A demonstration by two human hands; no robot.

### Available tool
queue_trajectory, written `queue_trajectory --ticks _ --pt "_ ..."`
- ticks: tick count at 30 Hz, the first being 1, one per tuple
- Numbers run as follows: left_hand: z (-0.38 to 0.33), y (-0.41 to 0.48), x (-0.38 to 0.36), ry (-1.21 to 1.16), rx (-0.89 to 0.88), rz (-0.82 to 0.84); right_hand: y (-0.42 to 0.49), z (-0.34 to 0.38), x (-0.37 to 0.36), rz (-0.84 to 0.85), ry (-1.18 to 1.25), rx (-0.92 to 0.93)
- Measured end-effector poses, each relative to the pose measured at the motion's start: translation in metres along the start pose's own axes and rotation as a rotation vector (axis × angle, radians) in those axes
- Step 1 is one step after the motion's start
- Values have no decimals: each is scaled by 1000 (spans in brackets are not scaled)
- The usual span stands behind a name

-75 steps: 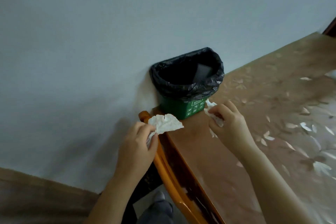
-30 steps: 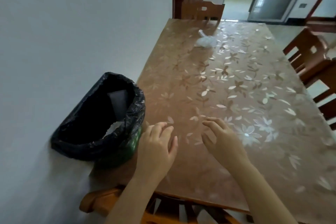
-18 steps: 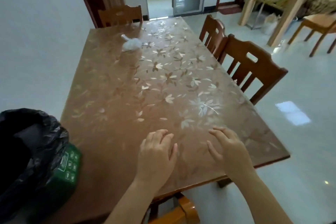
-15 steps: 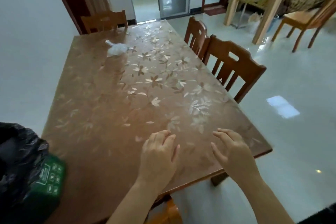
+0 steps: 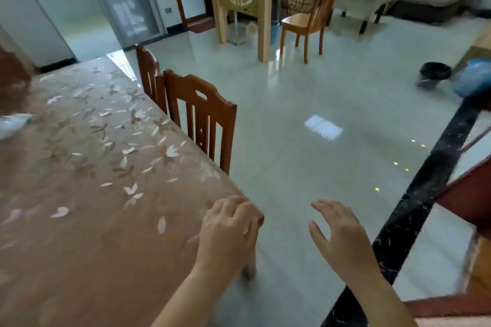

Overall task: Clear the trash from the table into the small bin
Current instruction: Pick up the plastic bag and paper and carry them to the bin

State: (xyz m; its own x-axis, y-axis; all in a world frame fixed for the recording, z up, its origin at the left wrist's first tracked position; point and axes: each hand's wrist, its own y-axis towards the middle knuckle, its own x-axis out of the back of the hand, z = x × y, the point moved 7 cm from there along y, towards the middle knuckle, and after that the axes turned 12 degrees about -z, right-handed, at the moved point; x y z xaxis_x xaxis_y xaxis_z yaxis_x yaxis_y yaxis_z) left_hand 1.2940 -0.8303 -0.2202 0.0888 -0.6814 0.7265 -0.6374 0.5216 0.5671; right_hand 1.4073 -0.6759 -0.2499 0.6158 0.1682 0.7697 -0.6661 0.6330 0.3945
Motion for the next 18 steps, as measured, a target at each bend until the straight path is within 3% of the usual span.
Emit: queue_trajectory --ticks 10,18 --pt "-66 55 -115 -124 -132 134 38 -112 30 -83 -72 -228" --pt "-49 174 -218 -137 -56 84 186 -158 -20 1 -112 -132"
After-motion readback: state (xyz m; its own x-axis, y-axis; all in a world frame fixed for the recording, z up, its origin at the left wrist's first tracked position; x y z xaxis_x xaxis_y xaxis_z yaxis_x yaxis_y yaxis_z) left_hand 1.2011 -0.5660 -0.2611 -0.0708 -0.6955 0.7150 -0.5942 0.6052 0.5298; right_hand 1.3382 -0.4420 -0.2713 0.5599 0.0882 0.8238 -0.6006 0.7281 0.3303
